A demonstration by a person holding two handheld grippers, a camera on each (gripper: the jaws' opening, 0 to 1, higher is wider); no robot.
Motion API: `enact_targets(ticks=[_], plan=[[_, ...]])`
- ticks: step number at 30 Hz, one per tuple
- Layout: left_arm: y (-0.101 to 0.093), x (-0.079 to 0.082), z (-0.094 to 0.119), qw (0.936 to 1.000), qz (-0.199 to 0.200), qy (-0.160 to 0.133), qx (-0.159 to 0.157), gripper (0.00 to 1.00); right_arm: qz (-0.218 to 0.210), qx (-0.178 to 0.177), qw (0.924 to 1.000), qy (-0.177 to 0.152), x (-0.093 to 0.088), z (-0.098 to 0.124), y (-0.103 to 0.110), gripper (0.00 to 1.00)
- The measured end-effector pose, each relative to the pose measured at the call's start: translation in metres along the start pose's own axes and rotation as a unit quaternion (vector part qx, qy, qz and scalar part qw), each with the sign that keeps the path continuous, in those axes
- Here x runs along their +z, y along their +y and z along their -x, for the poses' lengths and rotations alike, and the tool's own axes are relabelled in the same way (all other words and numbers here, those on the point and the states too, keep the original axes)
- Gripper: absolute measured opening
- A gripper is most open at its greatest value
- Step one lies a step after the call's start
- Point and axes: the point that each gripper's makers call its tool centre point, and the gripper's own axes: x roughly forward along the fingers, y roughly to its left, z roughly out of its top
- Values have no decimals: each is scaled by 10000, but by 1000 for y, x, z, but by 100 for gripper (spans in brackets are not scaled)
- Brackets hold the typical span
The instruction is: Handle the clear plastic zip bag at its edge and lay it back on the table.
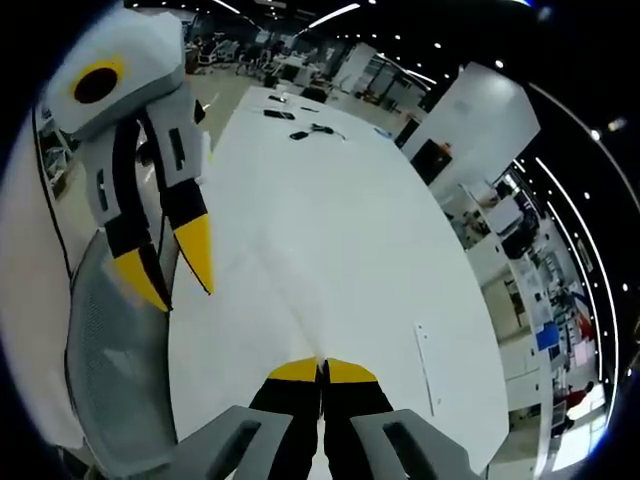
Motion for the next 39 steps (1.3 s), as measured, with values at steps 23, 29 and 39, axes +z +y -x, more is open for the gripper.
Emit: enact_targets(ticks=[23,29,39], plan=[[11,-22,8,9929,1120,-178,365,32,342,-384,9983,284,-13,-7,-37,0],[13,-33,8,9905,1297,-153,433,33,390,-499,9973,364,-20,-14,-51,0],[15,-43,9,9870,1508,-113,535,35,451,-812,9947,434,-28,-31,-84,0]])
